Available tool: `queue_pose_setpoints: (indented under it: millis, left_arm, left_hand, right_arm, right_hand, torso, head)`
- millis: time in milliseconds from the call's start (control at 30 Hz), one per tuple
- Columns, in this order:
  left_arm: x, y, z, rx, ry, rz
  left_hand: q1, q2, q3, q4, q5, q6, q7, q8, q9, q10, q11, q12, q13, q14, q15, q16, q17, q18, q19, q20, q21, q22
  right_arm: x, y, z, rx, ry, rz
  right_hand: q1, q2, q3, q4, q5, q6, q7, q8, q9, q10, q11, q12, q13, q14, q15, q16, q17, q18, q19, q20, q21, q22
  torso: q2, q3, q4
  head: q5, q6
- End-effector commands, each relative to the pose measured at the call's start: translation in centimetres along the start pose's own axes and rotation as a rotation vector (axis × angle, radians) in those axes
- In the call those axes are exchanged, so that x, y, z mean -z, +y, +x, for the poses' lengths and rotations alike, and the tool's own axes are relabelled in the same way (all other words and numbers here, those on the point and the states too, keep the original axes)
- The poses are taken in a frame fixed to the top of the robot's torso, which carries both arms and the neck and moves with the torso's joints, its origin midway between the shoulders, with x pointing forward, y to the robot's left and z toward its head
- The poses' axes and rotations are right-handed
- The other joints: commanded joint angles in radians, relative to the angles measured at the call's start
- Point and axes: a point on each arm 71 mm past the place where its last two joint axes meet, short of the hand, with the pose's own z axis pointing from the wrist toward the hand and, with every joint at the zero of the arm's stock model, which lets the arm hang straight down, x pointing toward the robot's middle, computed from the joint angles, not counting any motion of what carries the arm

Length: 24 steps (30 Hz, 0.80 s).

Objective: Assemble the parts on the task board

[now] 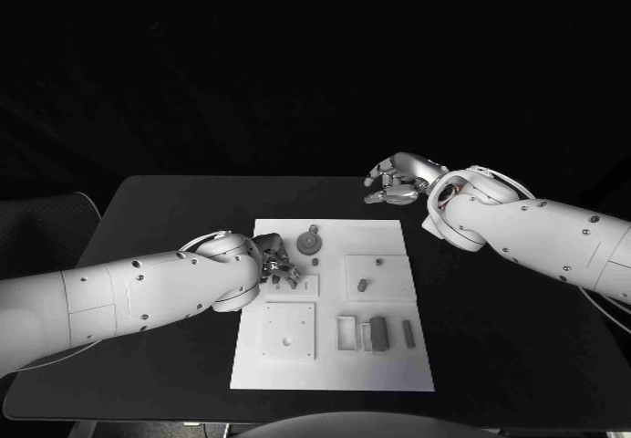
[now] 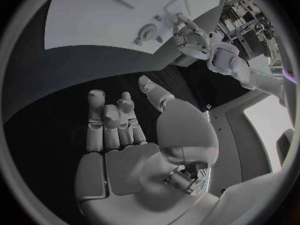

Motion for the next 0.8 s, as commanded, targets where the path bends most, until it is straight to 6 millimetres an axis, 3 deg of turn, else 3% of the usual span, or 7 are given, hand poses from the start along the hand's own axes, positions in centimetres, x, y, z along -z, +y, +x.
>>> queue_pose_setpoints:
  millis: [33, 400, 533, 800]
  left_arm:
    - [0.03, -0.47, 0.44, -0.013, 0.012, 0.021]
    - [0.03, -0.43, 0.56, -0.015, 0.017, 0.023]
    - [0.04, -0.45, 0.61, -0.016, 0.022, 0.025]
    - [0.07, -0.44, 0.68, -0.018, 0.03, 0.025]
  left_hand:
    - [0.004, -0.01, 0.0, 0.013, -0.043, 0.162, -0.067, 0.008, 0.004, -0.003, -0.009, 0.006, 0.002, 0.032, -0.044, 0.007, 0.002, 0.035, 0.004, 0.0, 0.007, 0.019]
    - [-0.008, -0.04, -0.001, 0.041, -0.088, 0.163, -0.068, 0.013, 0.007, -0.004, -0.011, 0.013, 0.004, 0.034, -0.045, 0.009, 0.004, 0.037, 0.005, 0.001, 0.011, 0.019]
    - [-0.016, -0.054, -0.001, 0.055, -0.094, 0.163, -0.069, 0.014, 0.008, -0.004, -0.01, 0.015, 0.005, 0.033, -0.045, 0.009, 0.005, 0.038, 0.004, 0.002, 0.012, 0.019]
    - [-0.019, -0.06, -0.001, 0.06, -0.098, 0.163, -0.069, 0.015, 0.009, -0.004, -0.01, 0.016, 0.005, 0.034, -0.045, 0.01, 0.006, 0.038, 0.004, 0.002, 0.012, 0.019]
  right_arm:
    - [0.01, 0.05, 0.1, -0.001, 0.012, -0.003]
    - [0.03, 0.0, 0.09, 0.0, 0.012, -0.002]
    - [0.04, 0.0, 0.11, 0.0, 0.014, -0.002]
    - [0.06, -0.05, 0.13, 0.0, 0.015, -0.002]
  right_hand:
    - [-0.007, -0.001, 0.001, 0.006, 0.004, 0.0, 0.007, -0.005, -0.002, -0.006, -0.002, 0.004, -0.001, 0.001, -0.004, -0.004, 0.001, 0.041, 0.002, -0.005, -0.004, 0.008]
    - [-0.008, -0.001, 0.002, 0.007, 0.004, 0.0, 0.007, -0.005, -0.002, -0.006, -0.002, 0.005, -0.002, 0.001, -0.004, -0.004, 0.001, 0.041, 0.002, -0.005, -0.004, 0.008]
    - [-0.008, -0.001, 0.002, 0.007, 0.004, 0.0, 0.007, -0.005, -0.002, -0.006, -0.002, 0.005, -0.002, 0.001, -0.004, -0.004, 0.001, 0.041, 0.002, -0.005, -0.004, 0.008]
    - [-0.008, -0.002, 0.001, 0.007, 0.004, 0.0, 0.007, -0.004, -0.002, -0.006, -0.001, 0.005, -0.002, 0.001, -0.004, -0.004, 0.001, 0.041, 0.002, -0.005, -0.004, 0.008]
  torso:
    - [0.0, -0.0005, 0.0]
    - [0.0, -0.0004, 0.0002]
    - [0.0, -0.0005, 0.0002]
    - [0.0, -0.0003, 0.0]
  head:
    - [-0.001, -0.001]
    - [-0.001, -0.002]
    - [-0.002, -0.002]
    - [-0.002, -0.003]
